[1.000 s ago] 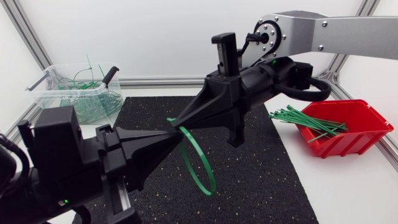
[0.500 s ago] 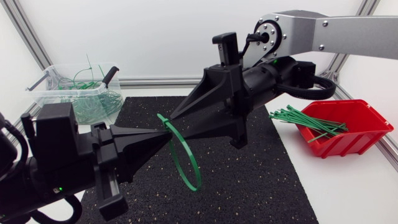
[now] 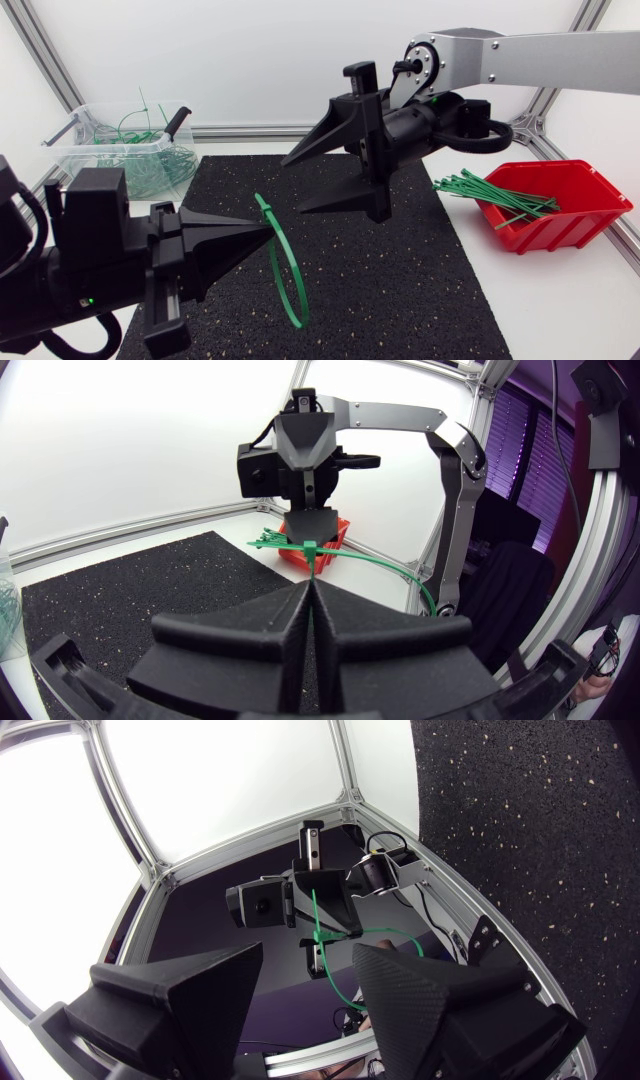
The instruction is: Take a green cable tie from the red box, thread the tail through the head to close it, then place it in the transparent bin on the left.
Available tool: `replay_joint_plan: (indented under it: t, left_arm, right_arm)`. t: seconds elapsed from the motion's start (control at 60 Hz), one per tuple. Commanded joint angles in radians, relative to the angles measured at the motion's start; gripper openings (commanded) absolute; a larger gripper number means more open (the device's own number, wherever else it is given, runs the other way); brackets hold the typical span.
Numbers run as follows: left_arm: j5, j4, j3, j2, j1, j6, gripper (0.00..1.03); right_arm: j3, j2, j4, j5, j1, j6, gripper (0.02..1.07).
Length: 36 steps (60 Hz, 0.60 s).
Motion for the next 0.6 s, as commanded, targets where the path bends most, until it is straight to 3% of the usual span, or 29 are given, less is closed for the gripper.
replay_joint_plan:
  t: [0.0,0.317,0.583]
  left_arm:
    - [0.014,0.003,0.028,-0.006,-0.011,0.011,0.03]
    - [0.013,0.011,0.015,-0.009,-0.020,0.011,0.03]
    - [0.013,0.017,0.015,-0.009,-0.029,0.011,0.03]
  right_arm:
    - [0.034,0.028,-0.006,0.001,0.019,-0.014,0.64]
    - [0.068,0.036,-0.022,0.010,0.097,-0.014,0.48]
    - [0.069,0.065,-0.017,0.018,0.100,-0.014,0.43]
